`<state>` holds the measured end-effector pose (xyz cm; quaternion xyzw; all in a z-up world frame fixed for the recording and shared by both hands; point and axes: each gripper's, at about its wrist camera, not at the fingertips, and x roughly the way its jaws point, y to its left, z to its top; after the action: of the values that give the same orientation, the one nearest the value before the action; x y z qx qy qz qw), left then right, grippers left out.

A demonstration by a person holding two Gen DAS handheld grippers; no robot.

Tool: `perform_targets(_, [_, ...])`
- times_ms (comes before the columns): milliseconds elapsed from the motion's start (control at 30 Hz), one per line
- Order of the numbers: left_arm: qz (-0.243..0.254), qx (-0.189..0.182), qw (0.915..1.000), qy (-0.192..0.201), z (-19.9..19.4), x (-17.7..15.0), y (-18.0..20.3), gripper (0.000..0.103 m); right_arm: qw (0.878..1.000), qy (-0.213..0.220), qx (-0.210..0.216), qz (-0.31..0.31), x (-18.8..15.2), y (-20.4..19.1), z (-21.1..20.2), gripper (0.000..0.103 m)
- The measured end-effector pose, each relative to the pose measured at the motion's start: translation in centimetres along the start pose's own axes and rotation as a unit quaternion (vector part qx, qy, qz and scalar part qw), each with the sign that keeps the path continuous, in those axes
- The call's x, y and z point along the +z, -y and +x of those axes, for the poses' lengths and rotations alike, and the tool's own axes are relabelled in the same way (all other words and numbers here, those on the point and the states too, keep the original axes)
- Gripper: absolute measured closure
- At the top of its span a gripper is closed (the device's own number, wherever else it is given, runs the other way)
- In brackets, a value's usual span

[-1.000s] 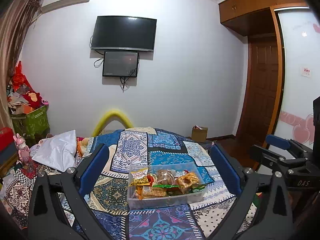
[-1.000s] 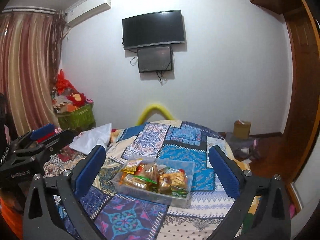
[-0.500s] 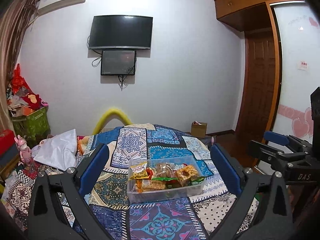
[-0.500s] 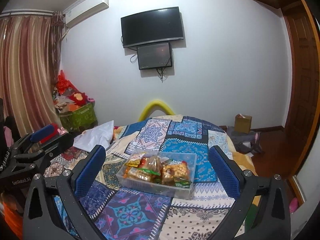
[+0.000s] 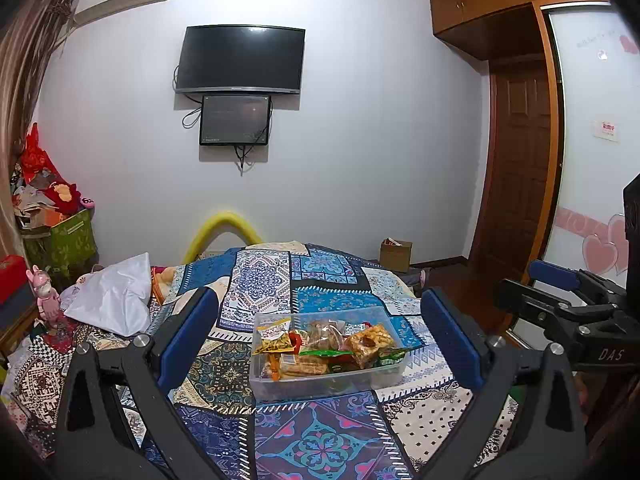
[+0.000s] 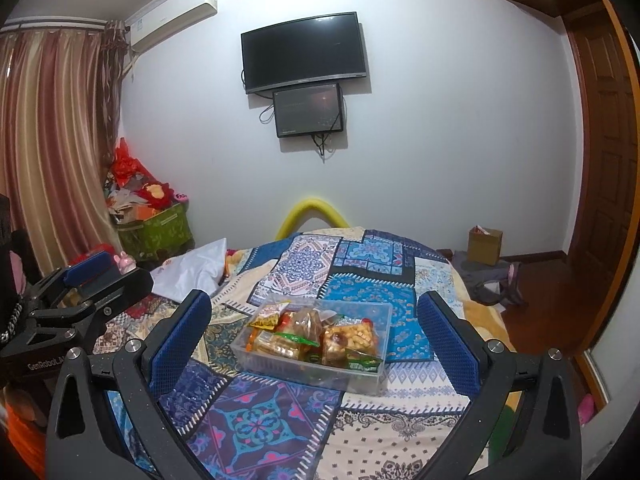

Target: Organize snacks

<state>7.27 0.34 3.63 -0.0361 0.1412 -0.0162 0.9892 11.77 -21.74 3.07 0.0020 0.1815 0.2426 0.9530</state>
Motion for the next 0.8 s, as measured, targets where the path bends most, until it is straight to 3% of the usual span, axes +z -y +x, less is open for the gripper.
perform_targets(800, [0.0,-0.008,1.0,0.001,-0.45,0.21,0.12,0.001,1.0,0.003,-0.004,-0.001,0.22,0.13,-0.54,0.0])
